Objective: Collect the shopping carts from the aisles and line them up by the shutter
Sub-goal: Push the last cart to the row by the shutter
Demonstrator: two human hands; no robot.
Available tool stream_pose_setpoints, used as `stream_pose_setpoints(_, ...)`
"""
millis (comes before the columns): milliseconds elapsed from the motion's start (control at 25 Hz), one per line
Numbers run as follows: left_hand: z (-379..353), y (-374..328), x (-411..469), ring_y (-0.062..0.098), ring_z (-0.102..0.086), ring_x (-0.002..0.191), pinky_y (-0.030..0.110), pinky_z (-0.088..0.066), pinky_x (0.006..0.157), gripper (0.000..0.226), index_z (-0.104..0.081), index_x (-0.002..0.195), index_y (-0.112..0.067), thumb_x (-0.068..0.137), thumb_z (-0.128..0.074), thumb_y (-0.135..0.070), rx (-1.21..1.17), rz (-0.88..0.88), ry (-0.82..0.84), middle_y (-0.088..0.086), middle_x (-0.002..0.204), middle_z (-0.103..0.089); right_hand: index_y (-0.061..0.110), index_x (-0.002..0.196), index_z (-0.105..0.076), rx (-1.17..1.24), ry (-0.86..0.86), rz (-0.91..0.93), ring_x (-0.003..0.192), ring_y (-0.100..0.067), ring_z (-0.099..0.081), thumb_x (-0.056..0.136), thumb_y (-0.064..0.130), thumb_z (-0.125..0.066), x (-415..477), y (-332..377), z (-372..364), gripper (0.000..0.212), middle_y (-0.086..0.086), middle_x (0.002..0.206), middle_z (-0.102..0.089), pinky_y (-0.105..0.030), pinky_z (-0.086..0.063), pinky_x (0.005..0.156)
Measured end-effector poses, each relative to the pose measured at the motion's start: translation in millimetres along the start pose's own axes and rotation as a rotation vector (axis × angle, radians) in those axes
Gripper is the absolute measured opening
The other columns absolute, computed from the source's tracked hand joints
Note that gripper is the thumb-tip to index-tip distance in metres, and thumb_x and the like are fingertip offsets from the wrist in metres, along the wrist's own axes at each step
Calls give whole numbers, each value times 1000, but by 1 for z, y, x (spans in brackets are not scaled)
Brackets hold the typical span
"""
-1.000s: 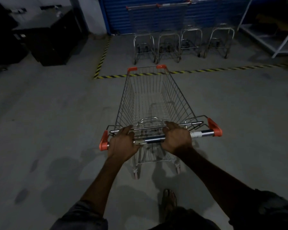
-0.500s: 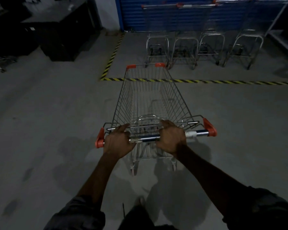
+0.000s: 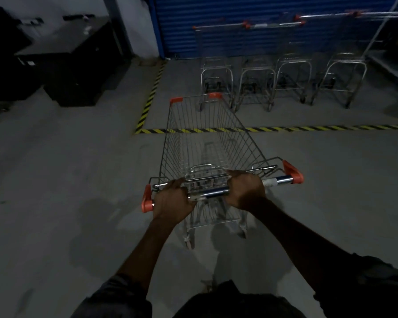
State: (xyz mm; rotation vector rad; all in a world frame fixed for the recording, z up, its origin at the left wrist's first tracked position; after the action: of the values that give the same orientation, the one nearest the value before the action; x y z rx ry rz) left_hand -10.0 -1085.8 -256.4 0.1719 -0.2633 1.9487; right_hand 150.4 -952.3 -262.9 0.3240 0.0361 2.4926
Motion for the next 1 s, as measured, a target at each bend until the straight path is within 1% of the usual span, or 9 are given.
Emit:
stream_pose_setpoints(120,-15,32,53,17,-72,99,32,-55,67,34,-80,81,-20,68,-76,-51,21,4,50,-6,125,-71,6,68,-72,43,-20,40,68,-33,-68,59,35,-71,63,-4,-15,30,-16,83,-74,-34,-54,61)
stream_pose_setpoints(360,-37,84,164,18,-73,93,31,-56,64,45,-79,76,-20,71,-53,-56,31,-31,19,-4,121,-73,7,65,-71,25,-68,97,68,-32,-70,61,36,-63,185,-17,-37,30,-17,83,-74,-34,-56,60)
stream_pose_setpoints(440,-45,101,203,18,-74,91,31,-55,64,38,-79,76,-19,70,-64,-54,48,-32,11,-4,120,-73,14,66,-72,-81,7,38,63,-30,-68,54,39,-73,234,-22,-44,28,-12,76,-72,-33,-54,54)
stream_pose_setpoints(480,-49,111,226,18,-75,88,30,-55,63,35,-79,75,-20,68,-71,-53,70,-26,3,-5,119,-74,16,75,-75,-116,128,-68,67,-28,-70,53,42,-78,263,-32,-51,34,-9,80,-73,-33,-53,56)
stream_pose_setpoints(560,-59,129,268,17,-75,86,29,-53,63,37,-79,77,-20,67,-73,-55,103,-8,10,-6,118,-74,17,105,-75,-84,267,-149,92,-30,-71,65,44,-71,308,-39,-59,49,-9,105,-73,-36,-55,75)
stream_pose_setpoints(640,-69,150,308,16,-75,88,29,-53,64,42,-79,79,-22,69,-71,-61,138,4,21,-9,122,-72,15,116,-72,-34,216,-103,108,-29,-67,65,46,-55,351,-41,-63,63,-7,122,-70,-34,-53,89)
stream_pose_setpoints(760,-83,180,373,18,-74,91,30,-53,64,45,-79,80,-22,70,-72,-66,150,38,43,-9,126,-70,14,122,-71,-36,188,-82,115,-25,-65,60,47,-46,423,-55,-75,74,-3,126,-69,-31,-51,95)
stream_pose_setpoints(880,-93,210,434,18,-74,96,31,-54,67,45,-80,82,-22,71,-72,-65,151,31,40,-7,127,-70,11,90,-79,-18,173,-38,87,-27,-73,57,44,-44,489,-60,-93,58,-6,96,-76,-28,-55,74)
stream_pose_setpoints(1000,-105,243,495,18,-73,98,31,-53,68,45,-80,85,-22,71,-71,-63,122,38,53,-7,129,-70,14,61,-71,-22,131,-61,59,-24,-68,49,37,-55,551,-70,-109,31,-2,64,-68,-21,-47,56)
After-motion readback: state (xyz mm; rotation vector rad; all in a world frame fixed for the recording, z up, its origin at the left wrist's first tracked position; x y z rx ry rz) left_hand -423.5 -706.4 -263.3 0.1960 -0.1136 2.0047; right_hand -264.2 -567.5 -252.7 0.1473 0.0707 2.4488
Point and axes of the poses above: each hand's wrist, its own x-axis towards the middle knuckle, its own z-axis out of the back of the hand, y = z × x, the point moved 8 cm from there along x, towards the middle knuckle
